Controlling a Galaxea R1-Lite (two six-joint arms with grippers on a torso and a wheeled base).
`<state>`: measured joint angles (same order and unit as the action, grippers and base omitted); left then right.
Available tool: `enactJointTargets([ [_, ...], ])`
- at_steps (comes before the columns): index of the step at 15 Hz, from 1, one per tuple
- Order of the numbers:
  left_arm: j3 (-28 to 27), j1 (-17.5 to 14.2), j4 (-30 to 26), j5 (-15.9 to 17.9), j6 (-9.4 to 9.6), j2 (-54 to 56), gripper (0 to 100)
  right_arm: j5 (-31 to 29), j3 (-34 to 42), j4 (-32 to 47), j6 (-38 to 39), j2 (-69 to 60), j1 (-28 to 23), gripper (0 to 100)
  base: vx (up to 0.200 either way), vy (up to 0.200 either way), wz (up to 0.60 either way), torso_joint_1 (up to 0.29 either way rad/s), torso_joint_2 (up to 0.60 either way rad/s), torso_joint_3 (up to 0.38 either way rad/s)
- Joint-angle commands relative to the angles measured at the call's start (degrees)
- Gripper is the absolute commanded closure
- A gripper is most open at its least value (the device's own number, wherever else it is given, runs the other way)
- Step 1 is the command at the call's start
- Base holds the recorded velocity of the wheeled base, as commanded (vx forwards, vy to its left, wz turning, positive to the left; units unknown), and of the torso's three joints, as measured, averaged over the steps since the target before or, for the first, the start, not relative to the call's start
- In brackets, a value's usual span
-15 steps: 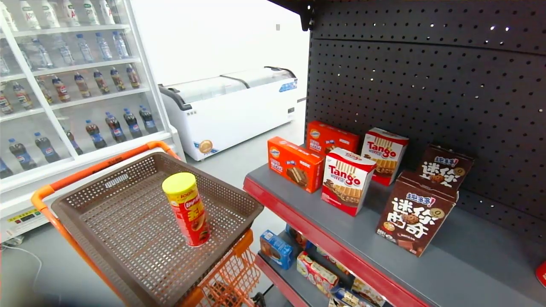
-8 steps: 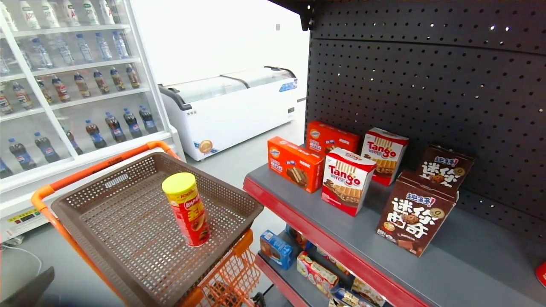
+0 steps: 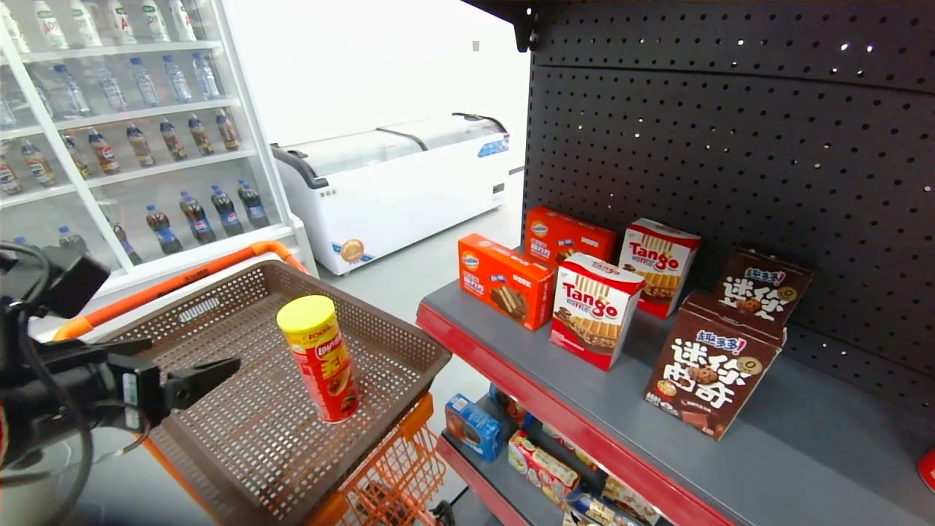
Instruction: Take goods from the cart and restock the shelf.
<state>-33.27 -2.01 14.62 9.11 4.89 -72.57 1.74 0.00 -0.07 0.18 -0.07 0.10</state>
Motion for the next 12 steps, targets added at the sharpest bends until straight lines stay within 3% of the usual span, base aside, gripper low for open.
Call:
enactJointTargets([
  [1, -2.8, 0.9, 8.7, 2.5, 0.03, -16.3, 0, 0.0, 0.0, 0.0, 0.0, 0.1, 0.0, 0, 0.000, 0.000, 0.00, 0.000, 0.00, 0.000],
  [5, -2.2, 3.0, 15.1, 2.9, -0.14, -23.4, 0, 0.0, 0.0, 0.0, 0.0, 0.1, 0.0, 0, 0.000, 0.000, 0.00, 0.000, 0.00, 0.000],
  [9, -1.8, 5.4, 26.6, 2.8, -0.76, -31.2, 0, 0.0, 0.0, 0.0, 0.0, 0.1, 0.0, 0, 0.000, 0.000, 0.00, 0.000, 0.00, 0.000],
  [12, 0.0, 5.4, 34.1, 2.7, -0.93, -34.8, 0, 0.0, 0.0, 0.0, 0.0, 0.1, 0.0, 0, 0.000, 0.000, 0.00, 0.000, 0.00, 0.000],
])
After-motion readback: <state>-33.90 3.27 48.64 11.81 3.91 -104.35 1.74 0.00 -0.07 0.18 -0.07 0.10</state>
